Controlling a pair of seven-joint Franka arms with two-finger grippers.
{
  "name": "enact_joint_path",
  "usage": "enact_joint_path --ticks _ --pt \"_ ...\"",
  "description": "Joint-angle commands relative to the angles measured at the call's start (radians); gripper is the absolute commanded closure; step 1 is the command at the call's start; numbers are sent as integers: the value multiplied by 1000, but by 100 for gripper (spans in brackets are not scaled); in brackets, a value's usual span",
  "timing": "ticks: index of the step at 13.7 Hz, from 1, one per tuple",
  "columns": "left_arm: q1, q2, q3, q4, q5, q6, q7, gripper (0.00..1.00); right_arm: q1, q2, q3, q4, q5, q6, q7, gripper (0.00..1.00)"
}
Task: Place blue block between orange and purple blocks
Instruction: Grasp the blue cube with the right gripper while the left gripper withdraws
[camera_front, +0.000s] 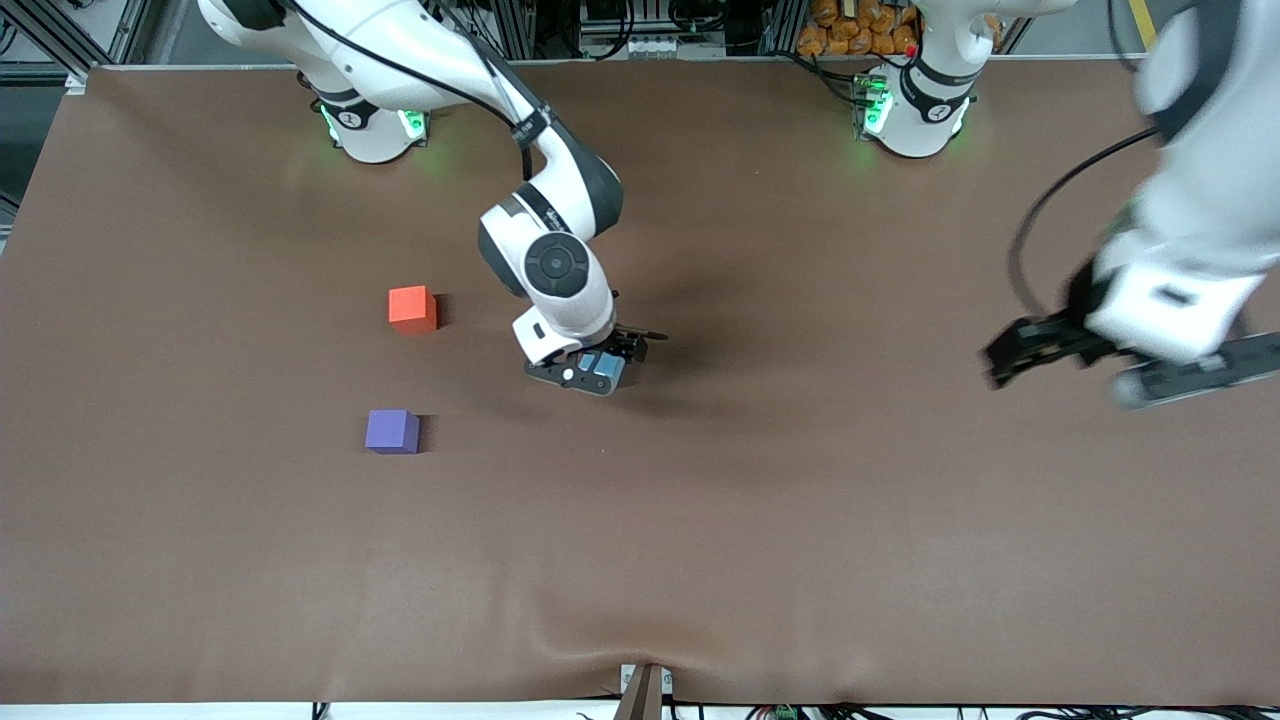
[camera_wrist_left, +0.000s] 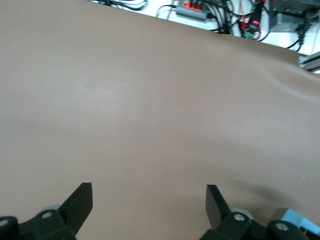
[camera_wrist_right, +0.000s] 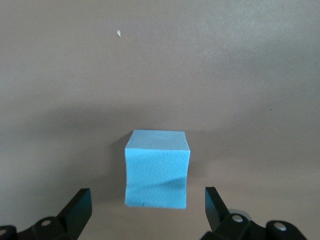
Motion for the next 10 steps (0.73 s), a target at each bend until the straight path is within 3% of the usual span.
enact_joint_path --ticks 1,5,10 --pt "89 -64 -15 -41 -24 -53 124 0 10 18 -10 8 -88 17 19 0" --pt "222 -101 -15 -56 -82 -107 317 0 30 47 -10 5 -93 44 39 0" --pt "224 -106 -18 -63 -81 -110 319 0 36 66 -10 -5 -93 45 41 0"
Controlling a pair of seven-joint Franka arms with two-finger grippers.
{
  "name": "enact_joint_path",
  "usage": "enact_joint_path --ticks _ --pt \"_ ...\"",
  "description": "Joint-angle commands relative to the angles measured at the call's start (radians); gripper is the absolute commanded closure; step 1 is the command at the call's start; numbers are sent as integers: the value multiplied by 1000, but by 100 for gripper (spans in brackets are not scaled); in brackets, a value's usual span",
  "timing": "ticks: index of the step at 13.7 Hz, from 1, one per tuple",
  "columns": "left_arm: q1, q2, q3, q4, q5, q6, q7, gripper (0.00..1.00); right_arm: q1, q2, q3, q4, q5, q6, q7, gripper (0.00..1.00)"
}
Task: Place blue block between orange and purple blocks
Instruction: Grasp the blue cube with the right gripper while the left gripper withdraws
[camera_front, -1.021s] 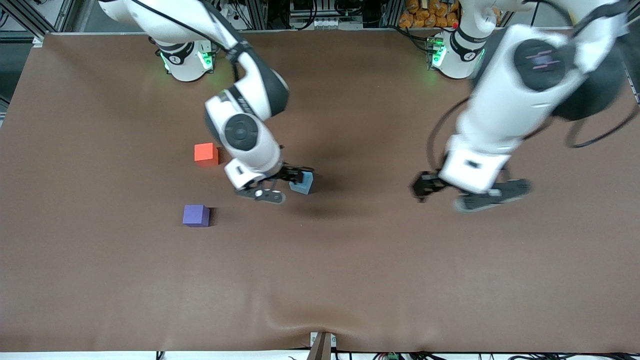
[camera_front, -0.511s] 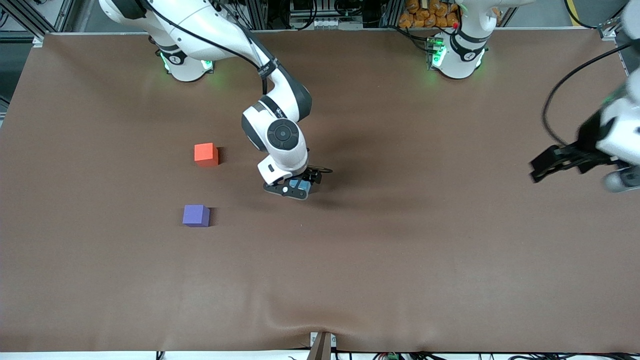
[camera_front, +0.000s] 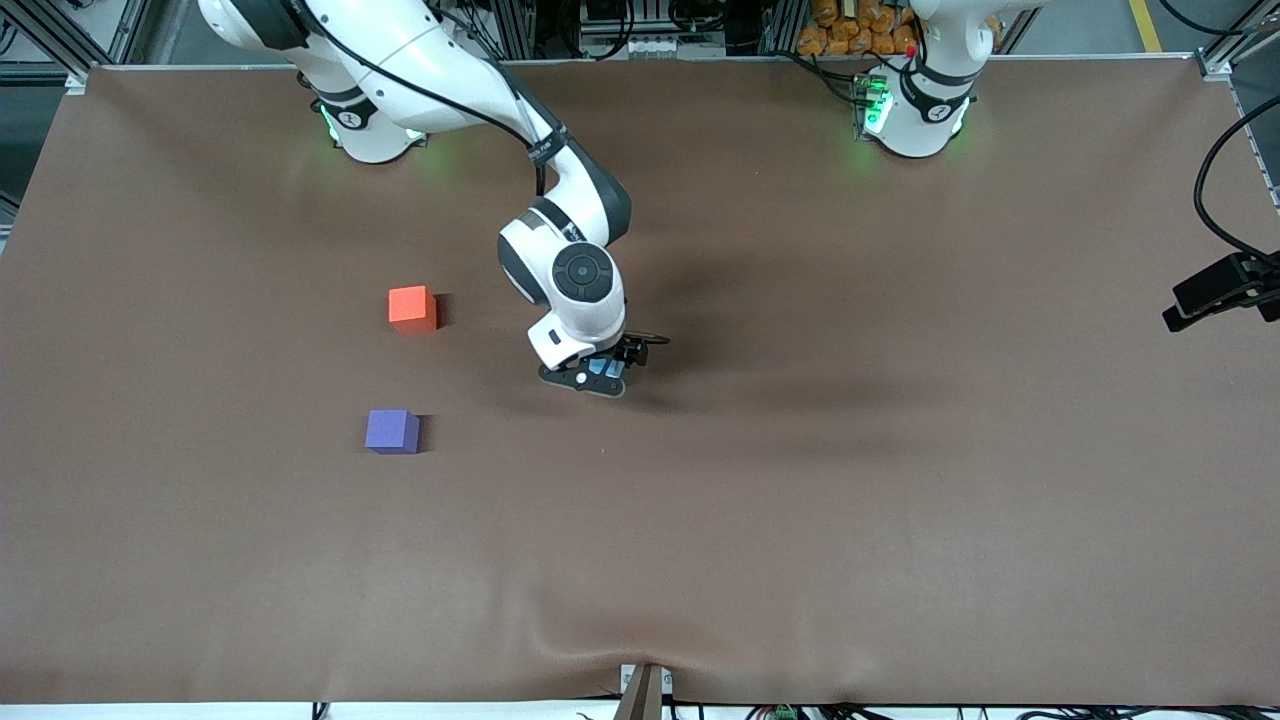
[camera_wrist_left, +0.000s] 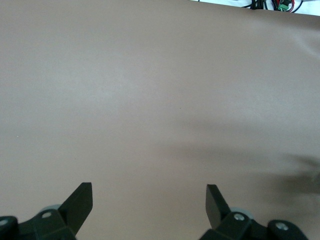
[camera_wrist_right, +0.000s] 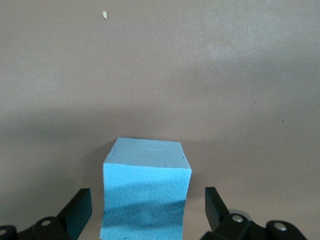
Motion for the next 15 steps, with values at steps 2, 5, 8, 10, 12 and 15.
enact_joint_path --ticks 2,5,8,10,12,15 --pt "-1 -33 -24 -31 -9 -26 -7 0 12 3 -8 -3 -24 12 40 7" --pt "2 -46 -43 -29 -10 -34 -6 0 12 3 -8 -3 -24 19 57 37" --pt "1 -49 -43 -29 -9 -71 -9 0 1 -7 -8 -1 -22 12 86 57" --pt "1 -55 -43 -29 -9 -77 -10 0 -6 -42 -8 -1 -22 -13 93 68" --pt "-1 -58 -43 -31 -7 -78 -10 0 -48 -107 -8 -1 -21 -88 77 71" --pt "-1 -60 -44 -32 -3 -97 -10 0 -172 -236 -5 -5 -13 -292 -110 71"
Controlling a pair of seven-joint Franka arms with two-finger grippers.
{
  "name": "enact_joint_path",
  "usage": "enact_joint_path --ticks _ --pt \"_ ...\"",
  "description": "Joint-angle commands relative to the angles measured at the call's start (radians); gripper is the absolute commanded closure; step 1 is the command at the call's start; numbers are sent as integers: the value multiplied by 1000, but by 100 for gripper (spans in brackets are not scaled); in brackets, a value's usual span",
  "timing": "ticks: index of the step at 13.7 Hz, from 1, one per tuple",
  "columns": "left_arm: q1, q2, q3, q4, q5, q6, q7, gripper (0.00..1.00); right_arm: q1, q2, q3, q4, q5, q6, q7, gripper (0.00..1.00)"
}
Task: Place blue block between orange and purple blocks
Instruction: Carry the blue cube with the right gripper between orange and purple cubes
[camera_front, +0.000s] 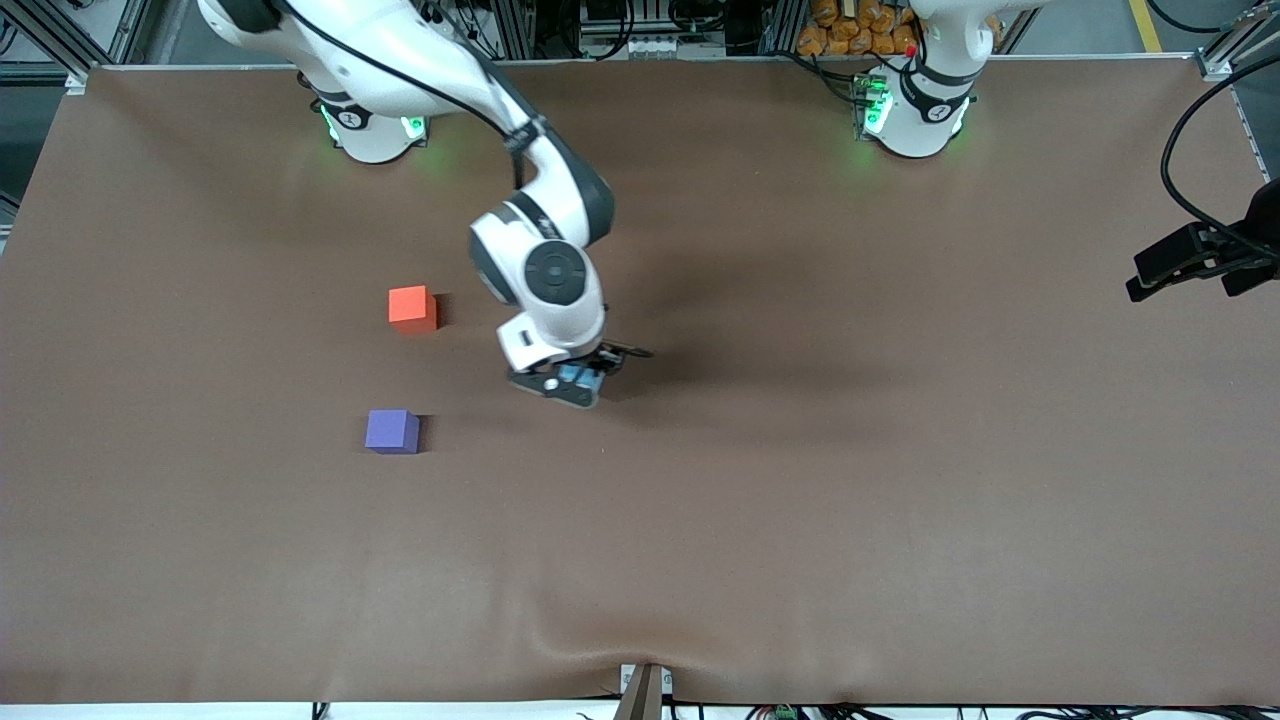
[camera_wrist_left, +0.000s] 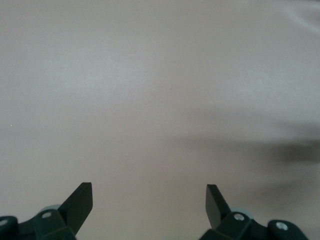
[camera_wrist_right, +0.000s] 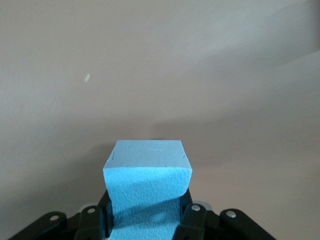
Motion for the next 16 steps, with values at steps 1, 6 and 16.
enact_joint_path --ticks 1,6,16 --pt "5 -31 -4 -24 -3 -14 -6 0 -136 -141 18 -43 -11 -164 -200 70" --pt "3 -31 -7 -26 -1 -15 -7 0 -277 -276 18 -235 -12 -152 -434 69" --pt "3 -31 -15 -24 5 -14 -9 0 -372 -371 17 -572 -17 133 -654 69"
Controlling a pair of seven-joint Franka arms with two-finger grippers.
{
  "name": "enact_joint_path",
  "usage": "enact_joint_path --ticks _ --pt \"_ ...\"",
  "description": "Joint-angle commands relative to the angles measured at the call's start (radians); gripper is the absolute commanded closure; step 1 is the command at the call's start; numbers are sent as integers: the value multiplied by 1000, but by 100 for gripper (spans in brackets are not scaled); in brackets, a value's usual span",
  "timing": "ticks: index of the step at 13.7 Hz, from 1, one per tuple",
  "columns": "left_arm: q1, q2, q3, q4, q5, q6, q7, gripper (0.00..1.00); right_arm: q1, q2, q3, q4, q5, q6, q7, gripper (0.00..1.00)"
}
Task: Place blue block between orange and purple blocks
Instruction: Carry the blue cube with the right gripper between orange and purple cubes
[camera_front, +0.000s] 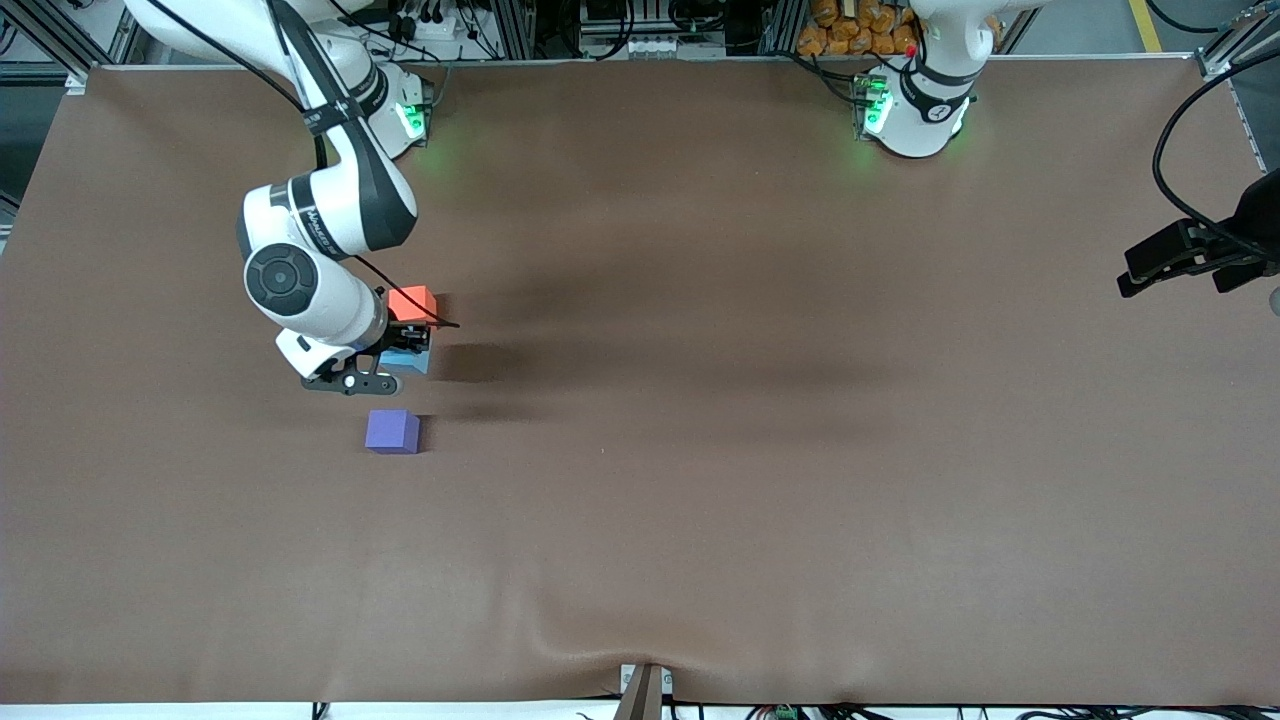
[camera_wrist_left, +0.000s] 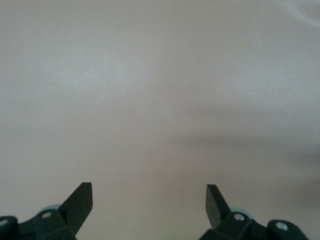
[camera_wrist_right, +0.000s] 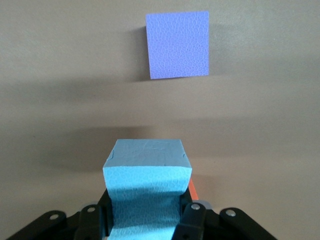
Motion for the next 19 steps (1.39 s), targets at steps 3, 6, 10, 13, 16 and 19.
enact_joint_path --ticks 3,6,10,13,16,19 --pt "6 -29 -3 -16 7 -8 -7 0 -42 -24 19 -98 -17 127 -70 69" --pt "6 -47 -2 -23 5 -9 -5 0 -65 7 19 -103 -17 159 -81 67" --pt "-148 -150 163 -130 2 -9 -4 0 -93 80 19 -100 -17 246 -87 67" --pt "-210 -200 225 -187 3 -14 -4 0 -93 120 19 -100 -17 299 -87 67" --pt "-207 -196 221 -182 5 -14 -4 0 -89 123 19 -100 -17 299 -87 65" --pt "-201 -184 221 -181 4 -6 5 0 -89 122 19 -100 -17 296 -89 13"
